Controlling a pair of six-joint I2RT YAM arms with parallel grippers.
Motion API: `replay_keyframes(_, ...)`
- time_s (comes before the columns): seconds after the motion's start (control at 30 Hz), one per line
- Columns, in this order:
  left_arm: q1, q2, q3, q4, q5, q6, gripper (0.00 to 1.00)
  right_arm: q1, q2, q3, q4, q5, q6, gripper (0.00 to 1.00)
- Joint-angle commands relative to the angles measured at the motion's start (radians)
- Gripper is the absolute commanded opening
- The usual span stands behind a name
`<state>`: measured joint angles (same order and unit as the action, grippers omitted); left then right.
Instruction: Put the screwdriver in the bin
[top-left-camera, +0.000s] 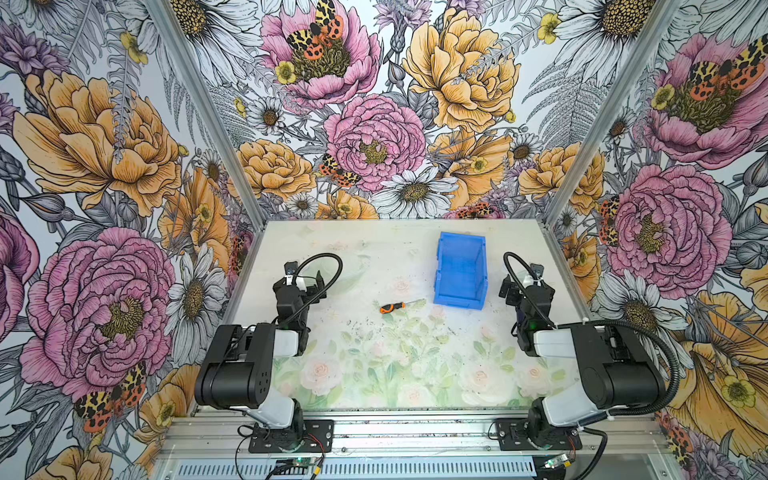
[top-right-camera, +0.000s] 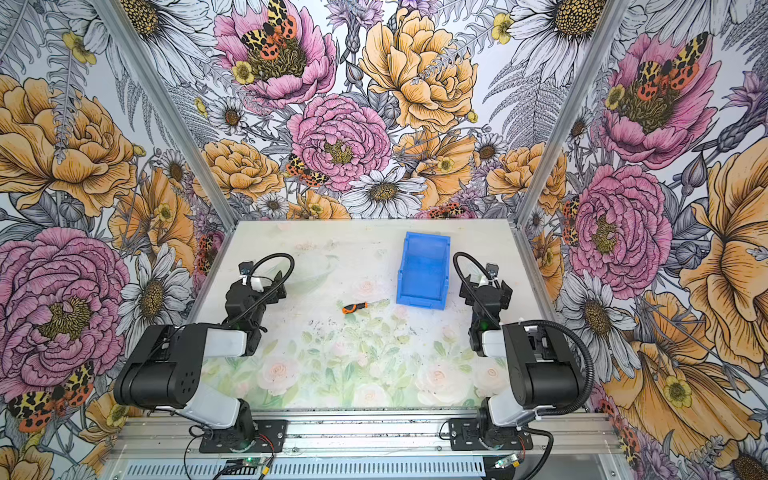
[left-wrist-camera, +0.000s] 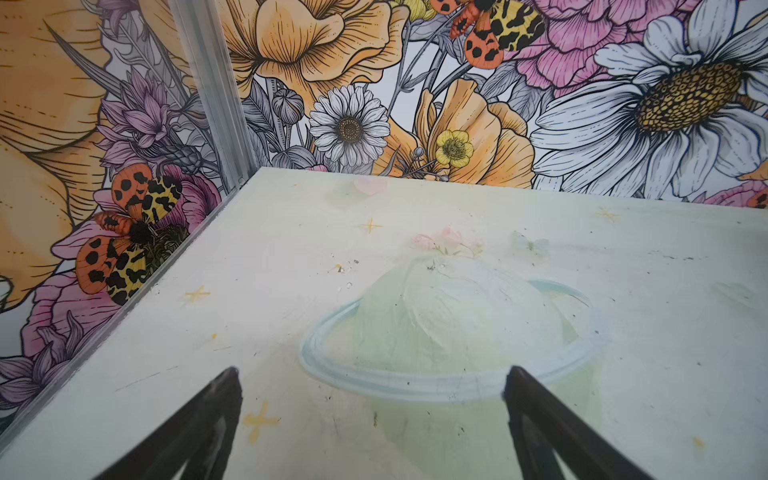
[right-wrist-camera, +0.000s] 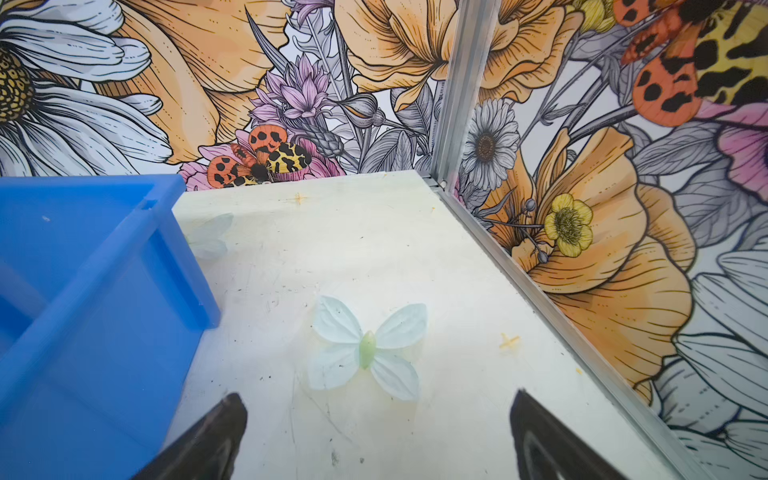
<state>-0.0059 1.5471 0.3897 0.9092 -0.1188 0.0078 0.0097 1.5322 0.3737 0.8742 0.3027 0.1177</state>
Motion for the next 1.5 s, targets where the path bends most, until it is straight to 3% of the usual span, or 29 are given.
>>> replay_keyframes(0.0, 0.004, 0.001, -0.007, 0.017, 0.012, 0.007, 0.99, 0.006, 0.002, -0.005, 0.039, 0.013, 0.002, 1.00)
replay_keyframes(1.2, 0.006, -0.001, -0.009, 0.018, 0.017, 0.006, 0.99, 0.006, 0.000, -0.007, 0.038, 0.013, 0.001, 0.99)
replay_keyframes(1.33, 0.012, -0.059, 0.012, -0.072, -0.003, -0.011, 0.99, 0.005, -0.020, 0.002, 0.006, 0.008, -0.002, 1.00)
replay_keyframes(1.47, 0.029, -0.153, 0.045, -0.229, 0.050, -0.026, 0.99, 0.009, -0.092, 0.034, -0.116, 0.002, -0.007, 1.00)
